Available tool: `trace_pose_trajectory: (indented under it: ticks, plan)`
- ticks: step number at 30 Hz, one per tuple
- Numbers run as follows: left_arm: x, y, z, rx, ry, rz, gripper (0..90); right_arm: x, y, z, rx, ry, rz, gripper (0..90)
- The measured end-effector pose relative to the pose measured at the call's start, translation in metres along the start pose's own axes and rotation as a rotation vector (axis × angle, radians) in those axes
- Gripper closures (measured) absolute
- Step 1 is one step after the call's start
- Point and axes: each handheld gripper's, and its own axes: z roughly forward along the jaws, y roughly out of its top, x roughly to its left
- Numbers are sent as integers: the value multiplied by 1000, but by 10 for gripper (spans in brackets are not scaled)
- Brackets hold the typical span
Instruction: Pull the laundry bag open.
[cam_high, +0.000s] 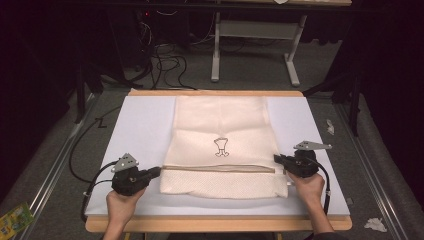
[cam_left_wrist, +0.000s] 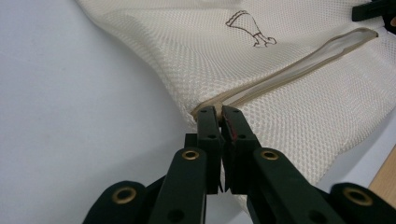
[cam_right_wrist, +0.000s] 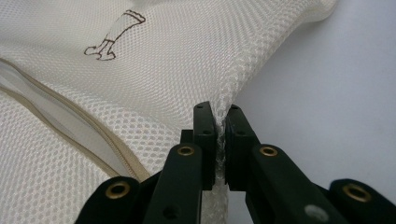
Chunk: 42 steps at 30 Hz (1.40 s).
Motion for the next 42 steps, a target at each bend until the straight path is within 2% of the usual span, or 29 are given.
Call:
trace_pose_trajectory:
  ticks: [6, 11, 29, 34, 35, 38, 42]
  plan:
    - [1, -4, 2, 11, 3, -12, 867, 3, -4, 5, 21, -4, -14, 859]
    - [1, -8, 5, 27, 6, -20, 867, 3, -4, 4, 18, -10, -20, 854]
    - [-2, -13, 10, 52, 32, 2, 861, 4, -8, 9, 40, -28, -31, 801]
    - [-3, -13, 12, 58, 33, 3, 849, 4, -8, 9, 44, -34, -27, 751]
    - [-3, -13, 11, 58, 35, 5, 841, 4, -8, 8, 42, -34, -25, 714]
    - [-3, -13, 10, 42, 52, 2, 797, 5, -7, 7, 42, -47, -29, 661]
    - [-3, -12, 11, 20, 47, -2, 731, 5, -6, 2, 15, -67, -25, 615]
